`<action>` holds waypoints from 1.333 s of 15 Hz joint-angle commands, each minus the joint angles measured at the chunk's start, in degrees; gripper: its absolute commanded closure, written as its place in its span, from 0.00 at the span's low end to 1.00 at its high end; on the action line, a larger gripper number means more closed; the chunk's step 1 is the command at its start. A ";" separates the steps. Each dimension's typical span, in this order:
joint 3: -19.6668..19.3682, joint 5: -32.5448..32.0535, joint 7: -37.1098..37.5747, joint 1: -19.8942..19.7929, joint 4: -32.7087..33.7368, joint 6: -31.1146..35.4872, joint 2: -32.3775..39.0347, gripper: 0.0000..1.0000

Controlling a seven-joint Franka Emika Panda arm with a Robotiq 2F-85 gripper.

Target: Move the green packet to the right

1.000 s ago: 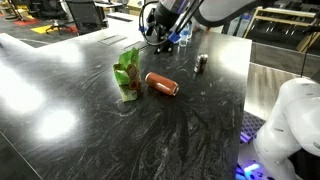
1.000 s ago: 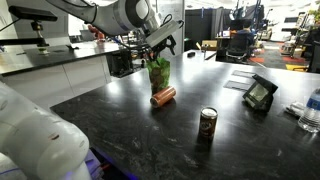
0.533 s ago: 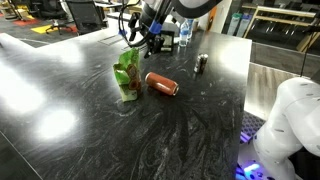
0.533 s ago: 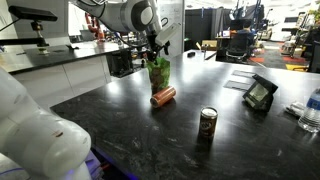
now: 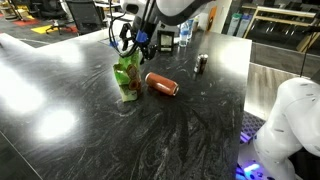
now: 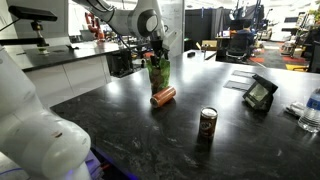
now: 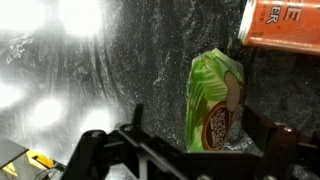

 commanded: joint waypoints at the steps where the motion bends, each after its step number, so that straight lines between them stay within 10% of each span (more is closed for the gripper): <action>1: 2.73 1.08 -2.25 -3.09 3.50 -1.79 4.07 0.31; 10: 5.47 -0.15 0.20 -6.39 4.38 -2.50 4.84 0.96; 20: 6.76 0.37 12.52 -7.09 8.26 -0.71 2.21 0.99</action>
